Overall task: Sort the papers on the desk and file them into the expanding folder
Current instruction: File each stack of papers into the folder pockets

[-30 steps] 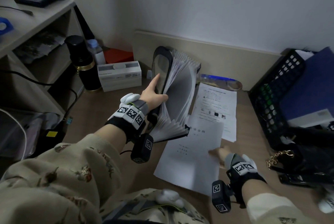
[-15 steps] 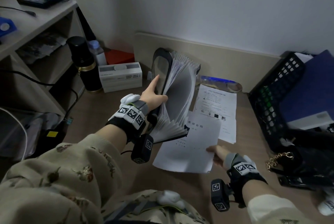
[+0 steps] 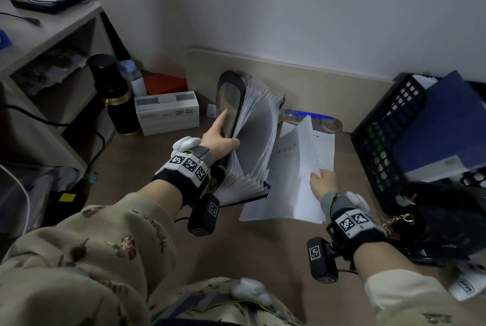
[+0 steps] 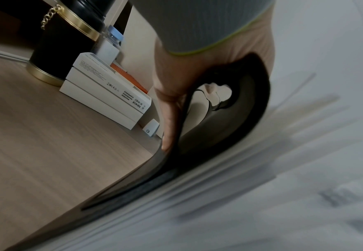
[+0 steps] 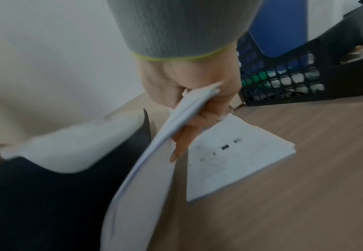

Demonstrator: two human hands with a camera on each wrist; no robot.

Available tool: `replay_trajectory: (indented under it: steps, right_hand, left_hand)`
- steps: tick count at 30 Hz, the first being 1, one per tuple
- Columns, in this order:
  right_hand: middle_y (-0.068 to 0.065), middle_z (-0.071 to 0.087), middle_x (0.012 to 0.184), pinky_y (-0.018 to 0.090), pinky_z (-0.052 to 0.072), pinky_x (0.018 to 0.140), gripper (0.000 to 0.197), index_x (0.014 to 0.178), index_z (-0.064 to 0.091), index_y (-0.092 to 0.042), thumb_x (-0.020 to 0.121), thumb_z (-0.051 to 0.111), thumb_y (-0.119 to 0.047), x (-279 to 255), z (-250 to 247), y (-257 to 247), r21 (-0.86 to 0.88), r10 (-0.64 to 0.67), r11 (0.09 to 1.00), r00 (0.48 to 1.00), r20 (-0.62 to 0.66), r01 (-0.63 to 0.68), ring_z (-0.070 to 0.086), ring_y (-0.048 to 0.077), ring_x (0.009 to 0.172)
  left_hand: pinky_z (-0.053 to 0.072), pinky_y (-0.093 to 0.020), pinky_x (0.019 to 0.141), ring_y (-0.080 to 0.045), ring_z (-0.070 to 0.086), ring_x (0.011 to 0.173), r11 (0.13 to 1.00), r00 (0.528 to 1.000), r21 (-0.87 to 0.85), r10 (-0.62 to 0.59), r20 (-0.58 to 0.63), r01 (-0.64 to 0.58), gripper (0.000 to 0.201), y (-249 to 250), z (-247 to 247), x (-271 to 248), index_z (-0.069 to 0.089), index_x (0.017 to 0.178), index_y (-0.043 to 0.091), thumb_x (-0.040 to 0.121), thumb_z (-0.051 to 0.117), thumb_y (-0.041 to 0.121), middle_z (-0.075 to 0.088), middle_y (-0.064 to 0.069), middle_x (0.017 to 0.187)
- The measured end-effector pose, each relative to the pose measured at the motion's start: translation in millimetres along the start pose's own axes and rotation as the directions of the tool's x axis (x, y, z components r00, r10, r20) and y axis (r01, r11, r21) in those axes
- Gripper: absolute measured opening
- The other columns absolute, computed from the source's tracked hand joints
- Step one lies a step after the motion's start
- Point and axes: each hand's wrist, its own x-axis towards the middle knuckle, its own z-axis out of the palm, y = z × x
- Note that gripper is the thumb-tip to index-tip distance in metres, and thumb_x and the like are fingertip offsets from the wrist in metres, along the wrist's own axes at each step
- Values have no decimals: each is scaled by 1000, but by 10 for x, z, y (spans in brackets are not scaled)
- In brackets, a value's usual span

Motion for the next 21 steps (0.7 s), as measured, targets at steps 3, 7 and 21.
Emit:
replay_trajectory:
  steps: [3, 7, 21]
  right_hand:
    - [25, 65, 107, 39, 47, 82, 27, 102, 65, 1, 93, 45, -15, -68, -125, -161, -9, -45, 999, 994, -98, 44, 59, 40, 96]
    - [28, 62, 112, 40, 46, 84, 29, 110, 61, 3, 95, 42, -14, -185, -356, -434, -59, -147, 989, 953, -266, 136, 57, 43, 104]
    - [31, 62, 93, 38, 27, 68, 29, 90, 53, 8, 97, 39, -17, -510, -1013, -949, 13, -311, 906, 689, -655, 422, 56, 45, 84]
  left_hand:
    - [35, -21, 94, -18, 41, 132, 1000, 1000, 3, 2, -7, -2, 89, 13, 14, -18, 22, 150, 42, 78, 64, 10, 42, 2, 148]
    - [44, -26, 95, -17, 55, 113, 1000, 1000, 17, 9, -5, -8, 90, 37, 20, -54, 23, 150, 44, 77, 64, 12, 48, 1, 141]
    - [46, -27, 87, -10, 54, 89, 1000, 1000, 6, -10, -2, 10, 87, 71, -6, -101, 22, 150, 43, 79, 61, 10, 49, 7, 120]
